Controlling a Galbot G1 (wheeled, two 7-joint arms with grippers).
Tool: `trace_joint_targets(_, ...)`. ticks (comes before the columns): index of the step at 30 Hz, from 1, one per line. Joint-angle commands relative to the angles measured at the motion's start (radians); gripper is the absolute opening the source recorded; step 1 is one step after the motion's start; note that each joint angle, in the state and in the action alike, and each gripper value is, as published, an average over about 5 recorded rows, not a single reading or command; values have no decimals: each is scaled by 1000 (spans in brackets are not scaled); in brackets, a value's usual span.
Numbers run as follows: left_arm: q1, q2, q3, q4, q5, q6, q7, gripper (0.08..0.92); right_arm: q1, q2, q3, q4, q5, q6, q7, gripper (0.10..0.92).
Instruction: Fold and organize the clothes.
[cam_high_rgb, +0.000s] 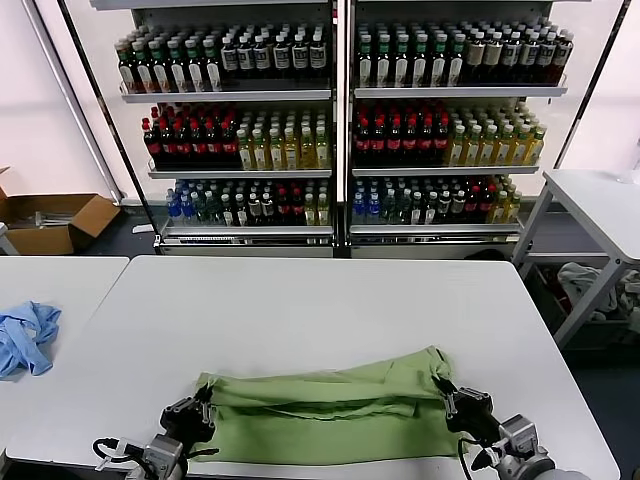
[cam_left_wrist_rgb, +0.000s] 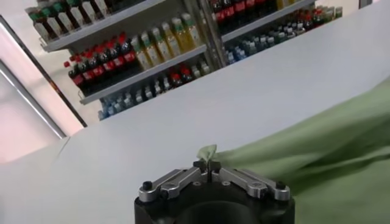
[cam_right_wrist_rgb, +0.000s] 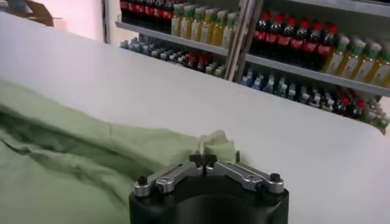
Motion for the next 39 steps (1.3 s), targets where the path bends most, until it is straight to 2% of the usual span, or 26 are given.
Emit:
trace_joint_targets(1,19,-7,8,22,39,1,-8,87,-70,19,-29,43,-5,13,108,106)
trace_joint_targets(11,19,-19,22,33,43,16,-16,90,-58,48,-44,23,85,-26,206,112)
trace_joint_targets(13,20,-20,24,29,44,16,-18,115,-48,58,-55,4,92,-18,236,130)
trace_joint_targets(21,22,-2,-10,12,44,20,-27,327,-37,93,-36,-12,80,77,316,346)
trace_joint_targets(29,69,28,-84,-53,36,29,-37,561,-69,101,77,24,-56,121,399,572)
trace_joint_targets(33,77,-12,-92,-87,-58,-1,-66,674,-101,93,150,36,-76,199,376,676)
trace_joint_targets(37,74,-73,-80,-96,-158,-74,-85,783,-131,92,171,13,-100,370,297,784)
trace_joint_targets(39,77,-100,-70,-87,-166,-122,-79,808,-138,94,171,-13,-97,448,255,808)
